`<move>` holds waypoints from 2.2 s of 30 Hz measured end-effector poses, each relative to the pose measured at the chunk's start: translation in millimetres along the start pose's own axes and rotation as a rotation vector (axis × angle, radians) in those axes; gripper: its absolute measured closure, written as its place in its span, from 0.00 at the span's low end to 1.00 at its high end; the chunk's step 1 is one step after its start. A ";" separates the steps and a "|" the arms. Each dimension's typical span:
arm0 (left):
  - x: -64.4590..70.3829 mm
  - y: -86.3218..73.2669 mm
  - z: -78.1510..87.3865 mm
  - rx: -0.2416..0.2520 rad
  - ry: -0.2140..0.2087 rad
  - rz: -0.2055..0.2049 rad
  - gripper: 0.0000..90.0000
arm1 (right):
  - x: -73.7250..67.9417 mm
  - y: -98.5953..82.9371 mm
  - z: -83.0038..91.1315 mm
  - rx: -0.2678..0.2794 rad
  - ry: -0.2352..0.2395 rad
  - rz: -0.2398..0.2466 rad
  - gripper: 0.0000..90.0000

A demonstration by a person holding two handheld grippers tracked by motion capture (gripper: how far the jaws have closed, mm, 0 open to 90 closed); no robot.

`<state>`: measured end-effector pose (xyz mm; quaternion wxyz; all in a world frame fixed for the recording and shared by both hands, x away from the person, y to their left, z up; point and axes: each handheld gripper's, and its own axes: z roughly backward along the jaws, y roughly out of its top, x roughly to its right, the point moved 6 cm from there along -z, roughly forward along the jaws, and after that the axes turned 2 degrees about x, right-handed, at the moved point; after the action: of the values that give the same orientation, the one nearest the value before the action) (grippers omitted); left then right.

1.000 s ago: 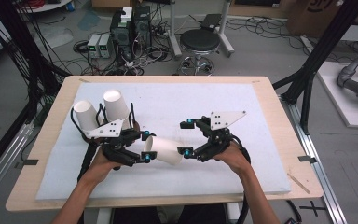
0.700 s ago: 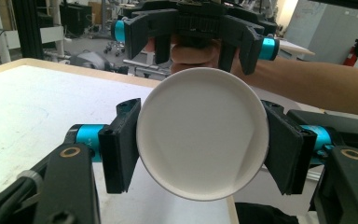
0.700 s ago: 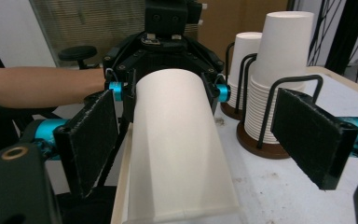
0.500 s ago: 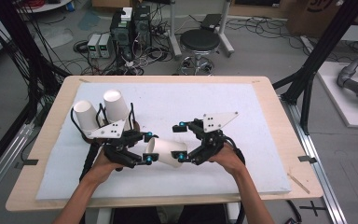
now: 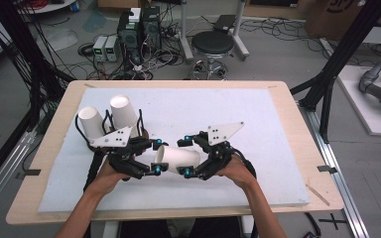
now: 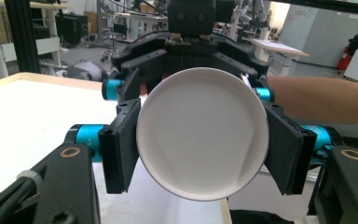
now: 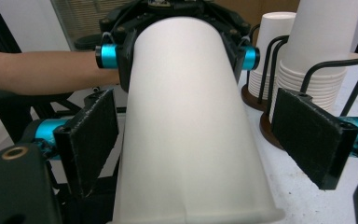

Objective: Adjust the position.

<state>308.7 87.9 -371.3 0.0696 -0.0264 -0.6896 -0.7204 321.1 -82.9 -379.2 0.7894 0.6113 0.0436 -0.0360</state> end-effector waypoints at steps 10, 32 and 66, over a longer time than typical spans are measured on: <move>0.4 4.9 2.4 0.015 0.008 -0.010 0.39 | -1.0 -6.6 -4.2 -0.009 0.008 -0.004 0.17; 0.7 6.3 2.2 0.017 0.010 -0.017 0.40 | 0.1 -8.8 -6.6 -0.020 0.037 -0.011 0.32; -4.6 -1.3 12.9 -0.076 0.110 -0.013 0.02 | -1.0 -9.9 -3.2 -0.062 0.004 0.005 0.36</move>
<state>312.3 101.1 -372.7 0.1019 0.0152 -0.6571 -0.7467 318.9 -82.3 -389.4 0.8079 0.5867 0.0447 -0.0314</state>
